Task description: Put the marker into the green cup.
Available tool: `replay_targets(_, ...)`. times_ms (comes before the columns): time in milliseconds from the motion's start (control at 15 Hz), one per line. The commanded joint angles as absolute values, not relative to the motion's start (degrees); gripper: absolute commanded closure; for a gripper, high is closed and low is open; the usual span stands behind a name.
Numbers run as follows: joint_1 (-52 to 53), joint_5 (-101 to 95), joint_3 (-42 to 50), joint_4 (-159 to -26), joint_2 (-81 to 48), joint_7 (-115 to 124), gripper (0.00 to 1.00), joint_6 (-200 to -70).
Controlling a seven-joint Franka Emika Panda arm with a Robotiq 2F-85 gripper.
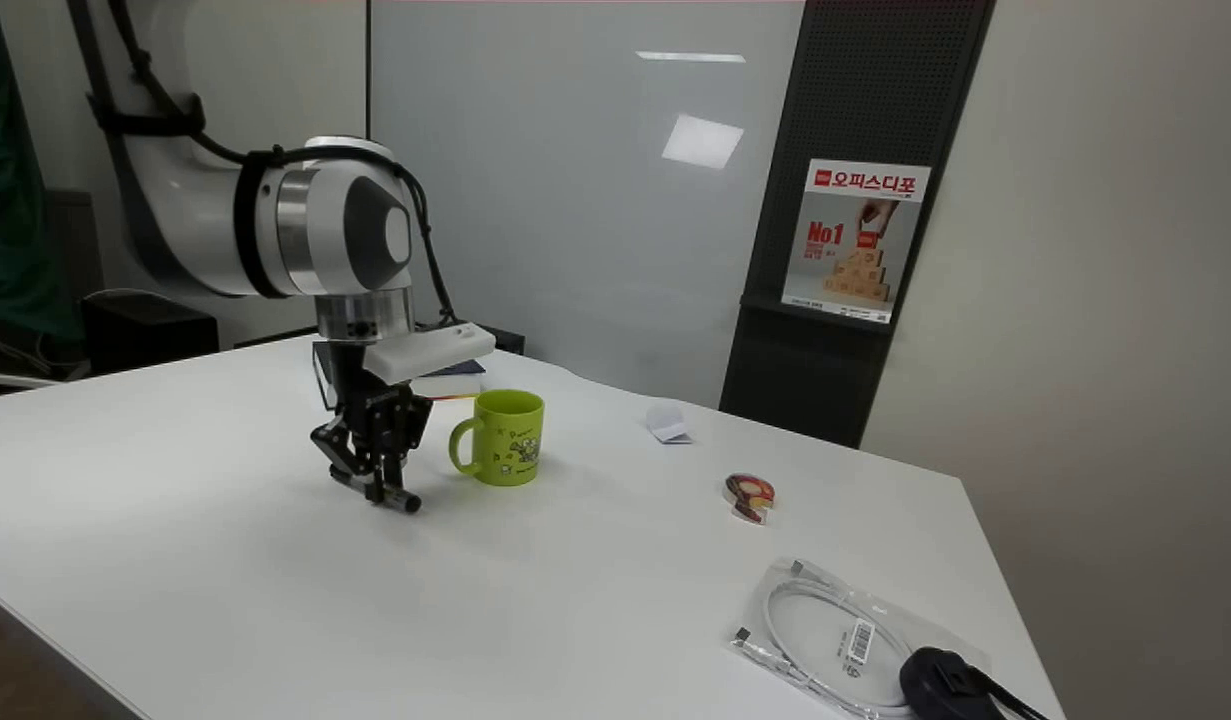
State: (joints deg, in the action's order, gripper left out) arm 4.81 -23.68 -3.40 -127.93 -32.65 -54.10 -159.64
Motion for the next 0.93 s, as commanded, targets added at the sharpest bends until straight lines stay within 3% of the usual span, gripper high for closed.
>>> replay_targets(0,5.1,-23.8,-2.9,-128.2,-28.7,-50.9,0.95,-156.8)
replay_targets(467,5.4,-22.2,-2.4,-125.6,-14.0,-40.2,0.95,-133.6)
replay_targets(867,5.0,-17.4,-3.4,-115.3,-11.2,-33.4,0.95,-107.6)
